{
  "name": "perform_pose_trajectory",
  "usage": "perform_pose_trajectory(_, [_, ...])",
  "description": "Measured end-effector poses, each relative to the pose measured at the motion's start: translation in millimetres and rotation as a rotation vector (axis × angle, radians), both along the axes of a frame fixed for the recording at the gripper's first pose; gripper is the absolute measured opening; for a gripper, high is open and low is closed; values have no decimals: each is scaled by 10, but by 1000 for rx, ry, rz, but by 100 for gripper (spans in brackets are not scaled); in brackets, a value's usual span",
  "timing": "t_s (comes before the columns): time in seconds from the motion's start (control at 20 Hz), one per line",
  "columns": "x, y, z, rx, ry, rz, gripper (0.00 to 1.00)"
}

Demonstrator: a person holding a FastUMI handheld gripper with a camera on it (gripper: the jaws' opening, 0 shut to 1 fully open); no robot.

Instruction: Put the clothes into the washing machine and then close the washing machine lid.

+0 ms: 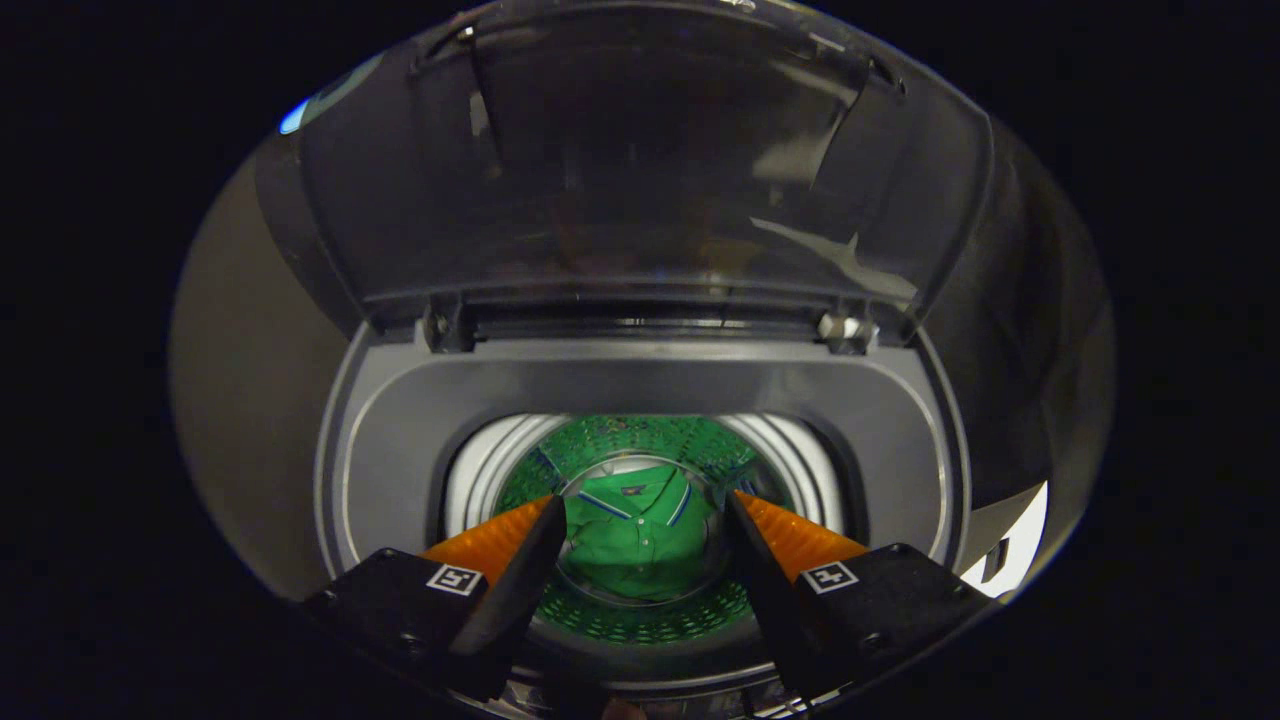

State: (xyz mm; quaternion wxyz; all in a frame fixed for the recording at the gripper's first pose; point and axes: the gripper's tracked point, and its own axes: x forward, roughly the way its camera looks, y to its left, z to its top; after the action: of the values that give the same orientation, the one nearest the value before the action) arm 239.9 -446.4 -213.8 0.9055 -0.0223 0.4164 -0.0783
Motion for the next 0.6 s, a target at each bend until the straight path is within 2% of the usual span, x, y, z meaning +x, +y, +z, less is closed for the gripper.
perform_pose_trajectory(0.6, [258,61,2213,-32,-292,-8,99])
